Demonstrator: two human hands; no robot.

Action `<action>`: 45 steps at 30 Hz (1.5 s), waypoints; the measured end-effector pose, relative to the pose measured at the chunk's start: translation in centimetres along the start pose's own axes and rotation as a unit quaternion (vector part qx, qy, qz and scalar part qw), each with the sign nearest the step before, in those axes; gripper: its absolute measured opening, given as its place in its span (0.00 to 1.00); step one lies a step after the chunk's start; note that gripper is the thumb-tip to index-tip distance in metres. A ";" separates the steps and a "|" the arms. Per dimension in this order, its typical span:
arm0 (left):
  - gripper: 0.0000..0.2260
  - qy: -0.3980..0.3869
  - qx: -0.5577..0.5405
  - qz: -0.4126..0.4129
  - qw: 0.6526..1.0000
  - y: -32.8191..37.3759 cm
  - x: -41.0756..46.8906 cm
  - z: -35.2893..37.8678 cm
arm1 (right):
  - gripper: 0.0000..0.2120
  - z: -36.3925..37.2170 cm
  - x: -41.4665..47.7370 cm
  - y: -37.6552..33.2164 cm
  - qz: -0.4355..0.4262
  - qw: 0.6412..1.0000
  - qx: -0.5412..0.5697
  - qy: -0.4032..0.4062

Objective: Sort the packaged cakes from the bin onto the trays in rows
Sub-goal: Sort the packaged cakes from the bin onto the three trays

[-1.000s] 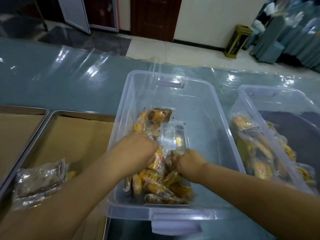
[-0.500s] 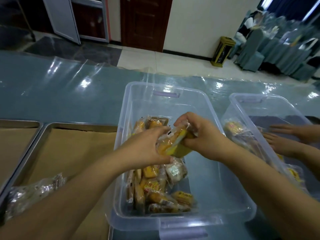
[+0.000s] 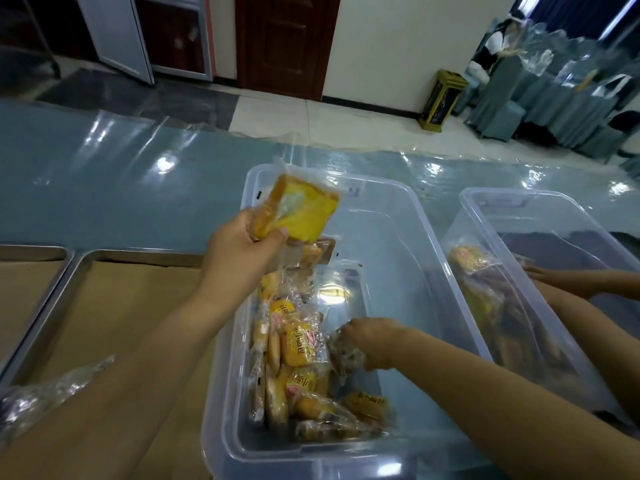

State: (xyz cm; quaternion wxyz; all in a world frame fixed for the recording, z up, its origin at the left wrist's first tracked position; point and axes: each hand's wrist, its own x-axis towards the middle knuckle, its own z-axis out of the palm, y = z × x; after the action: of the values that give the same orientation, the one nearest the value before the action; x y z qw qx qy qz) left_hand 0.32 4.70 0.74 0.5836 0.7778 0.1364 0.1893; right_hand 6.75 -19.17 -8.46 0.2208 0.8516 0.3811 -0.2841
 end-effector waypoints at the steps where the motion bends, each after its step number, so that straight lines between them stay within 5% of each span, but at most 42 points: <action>1: 0.05 0.010 -0.030 -0.006 0.999 -0.2 0.0 -0.1 | 0.40 0.9 0.5 -0.4 -0.015 0.998 -0.059 -0.004; 5: 0.06 0.022 -0.129 -0.012 0.991 -0.3 -0.3 -0.5 | 0.47 2.8 1.3 -0.9 -0.034 0.986 -0.149 0.063; 10: 0.06 0.014 -0.073 -0.005 0.997 -0.8 -0.3 -0.3 | 0.45 2.2 2.2 -0.6 -0.053 0.981 -0.175 0.060; 16: 0.04 0.048 -0.042 -0.005 0.998 -1.3 -0.3 -0.5 | 0.23 -0.7 3.4 1.7 -0.031 0.992 -0.089 0.078; 20: 0.05 0.053 -0.031 -0.005 0.998 -1.3 -0.4 -0.5 | 0.10 -3.9 4.3 4.4 0.074 0.974 0.004 0.214; 26: 0.10 0.038 0.050 0.020 0.998 -1.1 -0.5 -0.4 | 0.08 -7.5 7.0 5.2 0.110 0.918 0.105 0.367; 35: 0.11 0.090 0.136 0.048 0.985 -1.2 -0.4 -0.7 | 0.14 -6.4 11.9 3.2 0.051 0.892 0.125 0.431; 40: 0.09 0.089 0.147 0.031 0.985 -0.7 -0.3 -0.5 | 0.26 -6.4 13.3 3.4 0.066 0.915 0.122 0.378; 45: 0.09 0.094 0.154 0.035 0.983 -0.3 -0.5 -0.3 | 0.18 -7.6 13.3 3.3 0.089 0.926 0.018 0.366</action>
State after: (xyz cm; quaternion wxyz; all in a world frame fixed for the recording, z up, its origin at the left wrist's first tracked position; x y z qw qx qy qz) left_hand -0.26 4.81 0.45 0.4345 0.8415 0.1909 0.2583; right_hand 18.98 -9.71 -10.99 0.0749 0.9307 0.3529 0.0611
